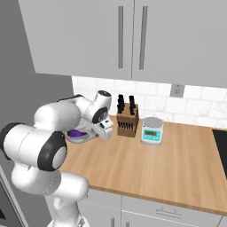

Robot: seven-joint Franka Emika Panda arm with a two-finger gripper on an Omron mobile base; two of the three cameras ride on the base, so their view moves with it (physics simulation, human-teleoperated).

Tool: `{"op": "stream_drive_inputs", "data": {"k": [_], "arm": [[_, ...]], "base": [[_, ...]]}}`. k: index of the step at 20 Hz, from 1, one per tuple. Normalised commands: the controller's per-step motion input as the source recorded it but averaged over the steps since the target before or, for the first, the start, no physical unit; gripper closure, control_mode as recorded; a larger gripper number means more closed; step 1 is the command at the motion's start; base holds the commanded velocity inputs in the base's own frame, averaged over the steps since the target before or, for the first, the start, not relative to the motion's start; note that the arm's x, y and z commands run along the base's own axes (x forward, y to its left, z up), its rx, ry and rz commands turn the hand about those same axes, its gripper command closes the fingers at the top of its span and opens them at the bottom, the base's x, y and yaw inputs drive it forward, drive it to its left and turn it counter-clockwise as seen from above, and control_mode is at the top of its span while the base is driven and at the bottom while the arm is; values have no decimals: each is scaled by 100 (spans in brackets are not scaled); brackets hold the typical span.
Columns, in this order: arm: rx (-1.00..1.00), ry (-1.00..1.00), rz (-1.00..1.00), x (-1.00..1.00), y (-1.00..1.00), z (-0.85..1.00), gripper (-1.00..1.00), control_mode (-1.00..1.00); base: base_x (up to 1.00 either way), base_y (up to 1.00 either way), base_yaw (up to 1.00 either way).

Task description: Take the meat container that has the chicken drumstick and place it on the second highest rack of the freezer. Then take the vegetable container that has the garlic and eggplant and place it on the highest rack of the freezer.

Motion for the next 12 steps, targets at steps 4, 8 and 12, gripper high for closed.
{"op": "stream_drive_inputs", "data": {"k": [4, 8, 12], "arm": [[5, -3, -46, -82, -7, 23, 100, -100], [4, 0, -42, -76, -19, 40, 100, -100], [1, 0, -40, -59, -10, 55, 100, -100]], "base": [[0, 0, 0], [0, 0, 0], [0, 0, 0]]}}
